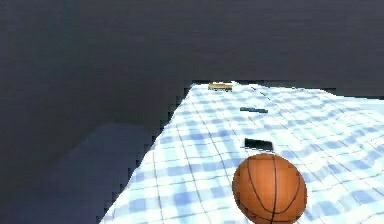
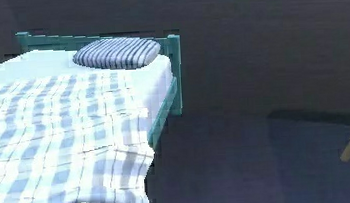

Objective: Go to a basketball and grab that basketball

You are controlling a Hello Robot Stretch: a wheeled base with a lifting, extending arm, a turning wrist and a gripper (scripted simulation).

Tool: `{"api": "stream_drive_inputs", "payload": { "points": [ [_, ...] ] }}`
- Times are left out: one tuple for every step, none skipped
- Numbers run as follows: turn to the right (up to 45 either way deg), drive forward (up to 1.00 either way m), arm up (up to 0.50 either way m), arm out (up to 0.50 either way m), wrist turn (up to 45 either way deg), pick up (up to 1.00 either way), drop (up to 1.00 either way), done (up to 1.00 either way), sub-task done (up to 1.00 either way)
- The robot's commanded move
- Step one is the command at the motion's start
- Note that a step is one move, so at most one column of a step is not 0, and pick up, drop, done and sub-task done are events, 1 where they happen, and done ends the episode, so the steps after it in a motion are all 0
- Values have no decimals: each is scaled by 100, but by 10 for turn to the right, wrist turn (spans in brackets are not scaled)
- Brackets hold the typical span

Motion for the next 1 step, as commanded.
{"api": "stream_drive_inputs", "payload": {
  "points": [
    [-450,0,0,0,0,0,0,0,0]
  ]
}}
